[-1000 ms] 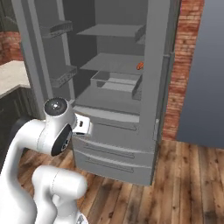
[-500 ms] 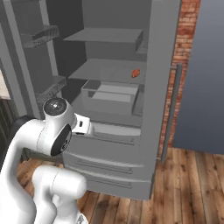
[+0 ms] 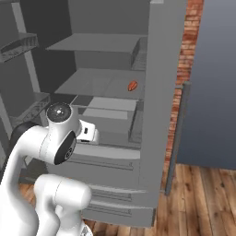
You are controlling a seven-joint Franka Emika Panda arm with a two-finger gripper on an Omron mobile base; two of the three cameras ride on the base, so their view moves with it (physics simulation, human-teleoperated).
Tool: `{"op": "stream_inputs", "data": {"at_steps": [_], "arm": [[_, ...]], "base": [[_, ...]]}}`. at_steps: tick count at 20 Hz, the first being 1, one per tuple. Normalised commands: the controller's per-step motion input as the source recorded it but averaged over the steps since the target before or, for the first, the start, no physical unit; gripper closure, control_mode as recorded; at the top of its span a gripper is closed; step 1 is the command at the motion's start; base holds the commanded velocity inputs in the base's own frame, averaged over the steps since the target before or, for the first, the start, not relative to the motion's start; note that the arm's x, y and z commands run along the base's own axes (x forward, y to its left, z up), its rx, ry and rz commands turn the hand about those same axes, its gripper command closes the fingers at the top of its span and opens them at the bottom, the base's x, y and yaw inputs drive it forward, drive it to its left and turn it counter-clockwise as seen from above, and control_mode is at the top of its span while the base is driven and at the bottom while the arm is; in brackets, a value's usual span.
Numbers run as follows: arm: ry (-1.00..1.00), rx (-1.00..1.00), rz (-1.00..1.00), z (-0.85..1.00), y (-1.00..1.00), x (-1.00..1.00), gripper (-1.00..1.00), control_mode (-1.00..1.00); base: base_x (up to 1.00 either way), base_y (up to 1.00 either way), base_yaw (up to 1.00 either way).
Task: Gather the cucumber and sweet potato from the fridge and place them on a tray on the dining counter. Then gather the steak and chicken drumstick from the fridge and place them on the other tray.
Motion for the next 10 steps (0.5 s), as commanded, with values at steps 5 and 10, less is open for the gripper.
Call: {"op": "stream_inputs", "data": {"at_steps": [5,10], "arm": [[0.0,0.0,0.0,0.0,0.0,0.0,-1.0,1.0],[0.0,0.0,0.0,0.0,0.0,0.0,-1.0,1.0]], "base": [[0.5,0.18,-0.05],[0.4,0.26,-0.04]]}}
